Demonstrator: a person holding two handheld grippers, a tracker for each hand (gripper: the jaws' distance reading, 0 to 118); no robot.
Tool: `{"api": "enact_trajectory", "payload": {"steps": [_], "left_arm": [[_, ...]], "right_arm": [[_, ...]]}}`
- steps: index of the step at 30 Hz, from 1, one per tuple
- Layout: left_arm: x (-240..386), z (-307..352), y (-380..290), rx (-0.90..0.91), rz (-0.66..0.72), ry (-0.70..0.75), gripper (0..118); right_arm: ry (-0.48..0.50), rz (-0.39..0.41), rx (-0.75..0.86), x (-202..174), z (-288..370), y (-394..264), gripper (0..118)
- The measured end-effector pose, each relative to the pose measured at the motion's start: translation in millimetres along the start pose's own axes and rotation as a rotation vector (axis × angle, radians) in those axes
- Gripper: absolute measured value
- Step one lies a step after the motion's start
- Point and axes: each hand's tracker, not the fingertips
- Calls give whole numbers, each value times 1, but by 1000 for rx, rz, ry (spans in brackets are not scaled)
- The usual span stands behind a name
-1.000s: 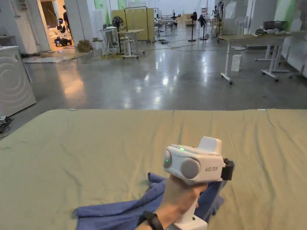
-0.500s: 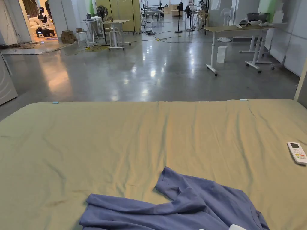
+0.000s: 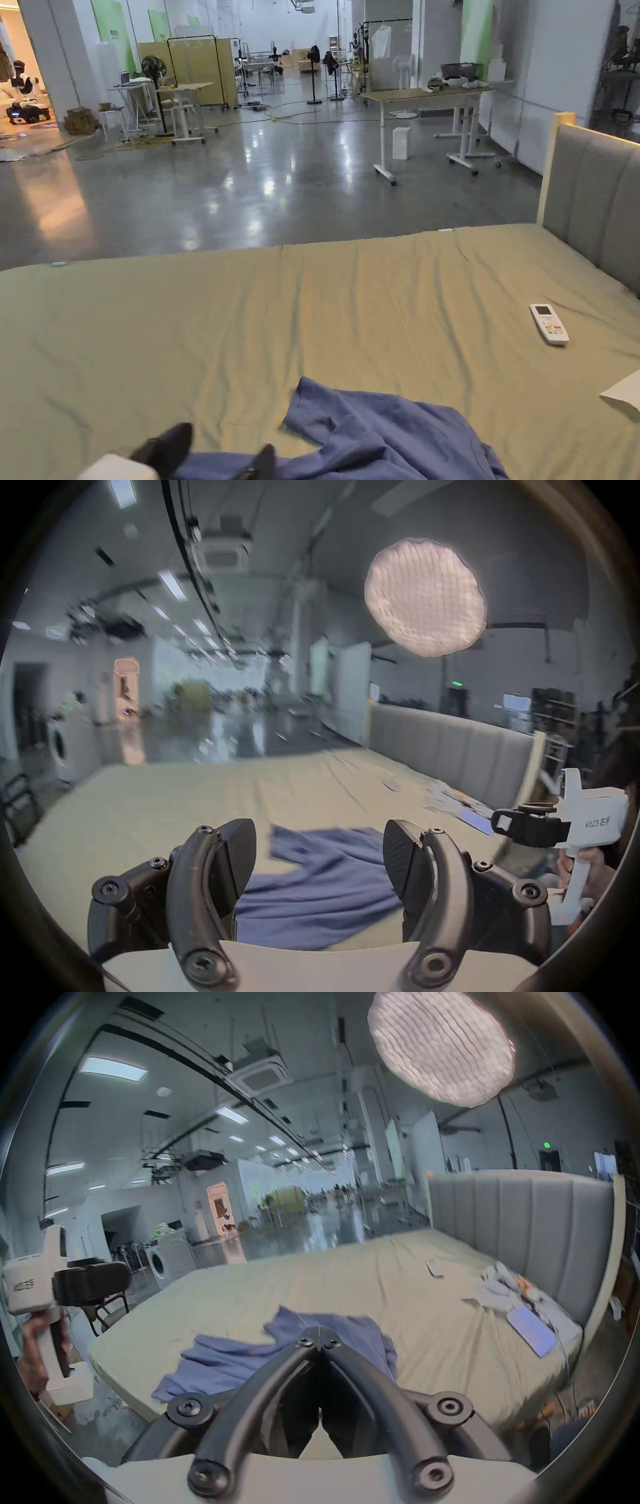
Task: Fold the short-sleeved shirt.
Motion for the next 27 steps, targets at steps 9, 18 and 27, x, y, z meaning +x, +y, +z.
{"api": "enact_trajectory", "payload": {"steps": [9,18,27], "left_arm": [[-21,74,-22,37,47,291,9],[-23,90,-37,-72,139,316,0],[-30,68,-40,-100,106,276,0]], "right_arm": [[55,83,33,-27,5,11,0],[36,78,-3,-25,6,3,0],[16,66,-27,-18,1,-1,0]]}}
